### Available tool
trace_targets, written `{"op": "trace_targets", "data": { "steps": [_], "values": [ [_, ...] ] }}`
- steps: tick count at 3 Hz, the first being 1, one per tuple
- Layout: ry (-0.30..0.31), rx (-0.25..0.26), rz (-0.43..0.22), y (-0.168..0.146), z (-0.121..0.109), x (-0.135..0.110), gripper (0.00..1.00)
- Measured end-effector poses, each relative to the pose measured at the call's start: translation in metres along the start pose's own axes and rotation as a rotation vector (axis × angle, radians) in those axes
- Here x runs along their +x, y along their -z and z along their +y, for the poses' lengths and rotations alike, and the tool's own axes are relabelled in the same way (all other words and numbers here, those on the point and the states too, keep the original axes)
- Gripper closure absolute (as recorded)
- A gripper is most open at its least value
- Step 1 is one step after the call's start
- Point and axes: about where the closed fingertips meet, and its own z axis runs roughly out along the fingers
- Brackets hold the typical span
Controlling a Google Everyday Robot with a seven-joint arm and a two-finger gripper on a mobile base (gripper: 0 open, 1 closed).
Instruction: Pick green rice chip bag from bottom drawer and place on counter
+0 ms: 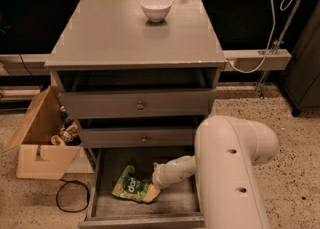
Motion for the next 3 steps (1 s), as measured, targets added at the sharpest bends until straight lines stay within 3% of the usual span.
{"op": "trace_targets", "data": {
  "steps": [2,3],
  "values": [
    [-0.015,-0.095,-0.042,-0.077,0.006,-0.017,0.0],
    [-0.034,-0.136,-0.047,-0.105,0.009,-0.015,0.14]
  ]
}}
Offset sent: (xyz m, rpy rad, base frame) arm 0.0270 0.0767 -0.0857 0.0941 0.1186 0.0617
